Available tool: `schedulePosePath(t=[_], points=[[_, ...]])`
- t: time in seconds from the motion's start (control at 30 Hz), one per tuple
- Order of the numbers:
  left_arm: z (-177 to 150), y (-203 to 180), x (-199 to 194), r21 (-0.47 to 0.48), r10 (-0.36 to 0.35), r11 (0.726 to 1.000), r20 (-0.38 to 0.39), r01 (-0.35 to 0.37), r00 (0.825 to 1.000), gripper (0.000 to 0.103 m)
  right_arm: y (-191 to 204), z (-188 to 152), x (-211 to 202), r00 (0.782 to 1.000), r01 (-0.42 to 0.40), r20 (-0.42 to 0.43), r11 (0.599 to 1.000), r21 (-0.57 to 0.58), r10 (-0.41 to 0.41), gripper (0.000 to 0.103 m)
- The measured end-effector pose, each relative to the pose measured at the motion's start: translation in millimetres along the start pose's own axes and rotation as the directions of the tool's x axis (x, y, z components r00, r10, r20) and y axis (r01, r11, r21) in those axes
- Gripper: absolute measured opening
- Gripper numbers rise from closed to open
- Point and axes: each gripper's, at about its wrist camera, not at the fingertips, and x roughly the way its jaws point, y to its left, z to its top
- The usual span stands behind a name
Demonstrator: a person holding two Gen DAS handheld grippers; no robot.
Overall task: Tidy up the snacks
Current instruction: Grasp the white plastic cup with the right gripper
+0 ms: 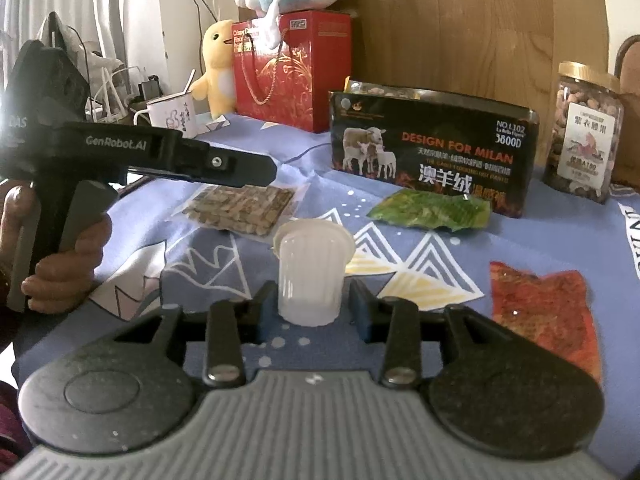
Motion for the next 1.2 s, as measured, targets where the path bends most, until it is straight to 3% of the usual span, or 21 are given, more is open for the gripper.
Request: schedulePosePath(t=[0.77,1.2], points=[[-0.8,0.8,1.3,-0.007,-0.008,1.0,-0.008,0.008,1.0,0.072,0.5,-0.5,-1.8,1.0,-0.009,0.002,1.0,0.017,0.009,0.047],[2.1,10.9,1.4,-0.065,-0.031,0.997,-0.007,0.03,0.999,0.072,1.8,-0.6,-2.2,1.0,-0.008,0.002,1.0,0.013,0.008,0.049]])
